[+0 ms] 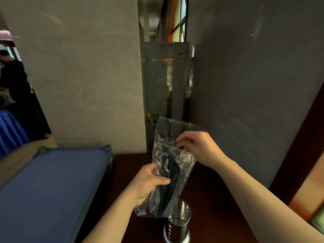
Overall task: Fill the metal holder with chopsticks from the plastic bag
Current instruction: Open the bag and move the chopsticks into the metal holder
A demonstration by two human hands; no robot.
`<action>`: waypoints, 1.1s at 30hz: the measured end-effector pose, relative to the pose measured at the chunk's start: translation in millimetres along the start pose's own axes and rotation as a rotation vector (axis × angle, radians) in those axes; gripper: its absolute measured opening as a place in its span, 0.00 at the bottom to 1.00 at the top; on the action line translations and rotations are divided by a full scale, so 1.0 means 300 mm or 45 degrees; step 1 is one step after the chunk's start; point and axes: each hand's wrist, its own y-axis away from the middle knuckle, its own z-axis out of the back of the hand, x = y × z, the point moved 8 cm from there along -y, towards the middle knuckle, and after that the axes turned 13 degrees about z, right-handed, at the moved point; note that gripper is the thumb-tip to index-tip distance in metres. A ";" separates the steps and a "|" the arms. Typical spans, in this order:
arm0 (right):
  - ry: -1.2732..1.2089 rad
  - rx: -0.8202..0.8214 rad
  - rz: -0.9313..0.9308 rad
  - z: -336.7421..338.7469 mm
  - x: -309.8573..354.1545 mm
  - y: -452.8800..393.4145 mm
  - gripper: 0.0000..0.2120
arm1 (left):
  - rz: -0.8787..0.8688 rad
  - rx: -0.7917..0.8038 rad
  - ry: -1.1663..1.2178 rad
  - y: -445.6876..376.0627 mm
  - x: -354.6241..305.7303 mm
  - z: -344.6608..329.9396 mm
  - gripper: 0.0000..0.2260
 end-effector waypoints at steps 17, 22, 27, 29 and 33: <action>0.132 0.650 -0.145 -0.203 0.036 -0.031 0.19 | -0.003 0.045 -0.089 0.036 0.020 -0.013 0.15; 0.152 0.711 -0.090 -0.240 0.045 -0.032 0.12 | 0.003 0.015 -0.119 0.034 0.030 0.004 0.13; 0.092 0.650 -0.018 -0.240 0.057 -0.043 0.05 | -0.006 -0.007 -0.079 0.035 0.034 0.023 0.12; 0.032 0.597 -0.037 -0.232 0.052 -0.052 0.04 | 0.001 0.013 -0.064 0.034 0.035 0.025 0.12; -0.086 0.503 -0.051 -0.195 0.041 -0.062 0.02 | 0.017 0.025 -0.090 0.030 0.038 0.033 0.14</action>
